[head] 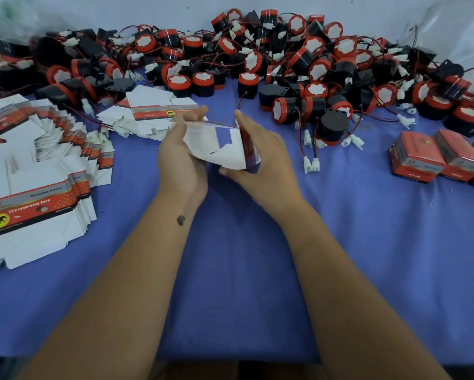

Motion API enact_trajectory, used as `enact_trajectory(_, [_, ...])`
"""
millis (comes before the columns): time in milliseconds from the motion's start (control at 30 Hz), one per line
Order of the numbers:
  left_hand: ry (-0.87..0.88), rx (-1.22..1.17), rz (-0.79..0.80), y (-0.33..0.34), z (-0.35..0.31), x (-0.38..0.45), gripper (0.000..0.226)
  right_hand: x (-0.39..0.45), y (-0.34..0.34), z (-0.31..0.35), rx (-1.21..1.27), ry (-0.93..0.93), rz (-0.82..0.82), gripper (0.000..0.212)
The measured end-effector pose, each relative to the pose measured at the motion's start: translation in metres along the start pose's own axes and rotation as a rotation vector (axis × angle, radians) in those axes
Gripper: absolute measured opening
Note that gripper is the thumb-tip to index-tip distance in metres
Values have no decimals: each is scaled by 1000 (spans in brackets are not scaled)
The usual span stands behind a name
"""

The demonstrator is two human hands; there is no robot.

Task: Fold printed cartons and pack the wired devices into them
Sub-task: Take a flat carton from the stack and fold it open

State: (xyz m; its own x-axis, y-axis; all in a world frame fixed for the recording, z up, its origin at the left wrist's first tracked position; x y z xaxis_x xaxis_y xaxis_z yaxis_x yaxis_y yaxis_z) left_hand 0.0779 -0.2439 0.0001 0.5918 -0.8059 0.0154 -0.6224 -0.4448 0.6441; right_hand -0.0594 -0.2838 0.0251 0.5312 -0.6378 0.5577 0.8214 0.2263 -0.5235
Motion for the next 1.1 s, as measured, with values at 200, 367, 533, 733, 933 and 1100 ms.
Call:
enact_trajectory(200, [-23, 78, 245, 30, 1, -4, 38, 1, -15, -6, 229, 95, -152, 52])
enact_trajectory(367, [50, 413, 279, 38, 10, -14, 42, -8, -15, -24, 714, 327, -233, 23])
enact_trajectory(533, [181, 468, 332, 48, -3, -25, 37, -5, -21, -16, 772, 291, -270, 19])
enact_trajectory(733, [160, 513, 309, 49, 3, -30, 32, -9, -15, -23, 748, 359, -268, 17])
enact_trajectory(933, [-33, 229, 286, 42, 18, -18, 41, -10, -18, -24, 704, 367, -292, 19])
enact_trajectory(1100, [-76, 374, 287, 40, 25, -16, 31, -11, -17, -26, 679, 399, -280, 21])
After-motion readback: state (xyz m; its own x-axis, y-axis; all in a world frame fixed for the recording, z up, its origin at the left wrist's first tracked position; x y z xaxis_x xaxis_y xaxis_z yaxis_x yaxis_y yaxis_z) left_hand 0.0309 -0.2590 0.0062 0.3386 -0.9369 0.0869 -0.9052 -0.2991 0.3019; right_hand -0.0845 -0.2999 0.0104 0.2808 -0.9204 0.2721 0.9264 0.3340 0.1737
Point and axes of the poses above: each hand's wrist, its own x-axis towards the middle knuckle, its own y-axis out of the palm, z = x × y, the point moved 10 cm from there along x, towards the middle knuckle, and after that the axes turned 6 degrees about -y, right-handed, at the moved point
